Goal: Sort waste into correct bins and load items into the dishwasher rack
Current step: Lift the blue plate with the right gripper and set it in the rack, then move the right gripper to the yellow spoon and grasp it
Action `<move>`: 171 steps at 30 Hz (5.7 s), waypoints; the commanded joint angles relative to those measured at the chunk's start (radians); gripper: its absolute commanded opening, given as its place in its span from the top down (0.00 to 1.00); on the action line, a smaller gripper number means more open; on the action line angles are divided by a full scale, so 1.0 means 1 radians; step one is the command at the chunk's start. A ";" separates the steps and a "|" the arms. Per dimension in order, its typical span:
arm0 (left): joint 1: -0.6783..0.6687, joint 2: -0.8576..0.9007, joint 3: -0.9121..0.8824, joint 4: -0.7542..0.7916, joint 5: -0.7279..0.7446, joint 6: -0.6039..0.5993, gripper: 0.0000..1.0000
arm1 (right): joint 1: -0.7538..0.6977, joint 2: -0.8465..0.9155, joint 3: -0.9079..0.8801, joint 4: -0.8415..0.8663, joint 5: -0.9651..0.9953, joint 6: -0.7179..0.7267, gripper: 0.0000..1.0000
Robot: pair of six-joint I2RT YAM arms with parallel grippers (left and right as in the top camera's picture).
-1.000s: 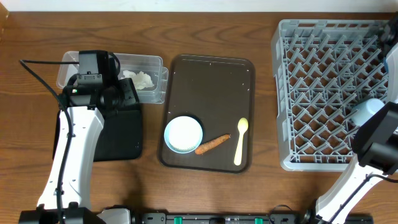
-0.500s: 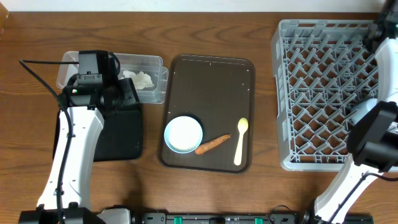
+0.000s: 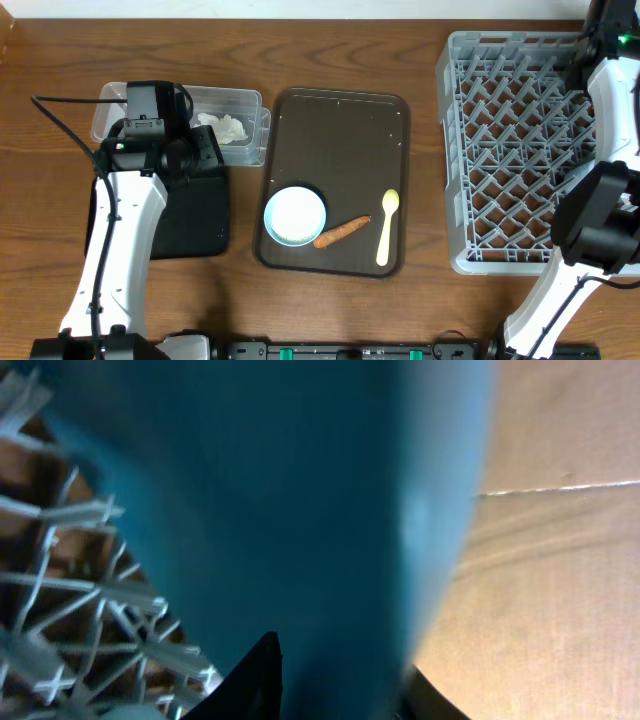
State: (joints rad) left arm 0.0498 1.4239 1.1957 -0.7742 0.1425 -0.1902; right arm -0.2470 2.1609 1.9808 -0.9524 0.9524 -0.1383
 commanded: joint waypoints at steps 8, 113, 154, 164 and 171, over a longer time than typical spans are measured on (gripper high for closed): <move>0.002 -0.006 0.006 0.000 -0.013 -0.010 0.44 | 0.032 -0.053 -0.021 -0.035 -0.375 0.082 0.65; 0.002 -0.004 0.003 0.000 -0.013 -0.010 0.44 | 0.782 -0.238 -0.755 0.160 -0.945 0.554 0.22; 0.002 -0.004 0.003 0.000 -0.013 -0.010 0.44 | 0.784 -0.238 -0.798 0.214 -0.985 0.542 0.53; 0.002 -0.004 0.003 0.000 -0.013 -0.009 0.44 | 0.784 -0.238 -0.807 0.220 -0.951 0.542 0.58; 0.002 -0.004 0.003 0.001 -0.013 -0.009 0.44 | 0.784 -0.238 -0.807 0.220 -0.951 0.542 0.66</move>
State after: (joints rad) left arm 0.0498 1.4239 1.1957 -0.7742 0.1425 -0.1902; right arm 0.5346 1.9175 1.1954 -0.7357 -0.0170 0.4091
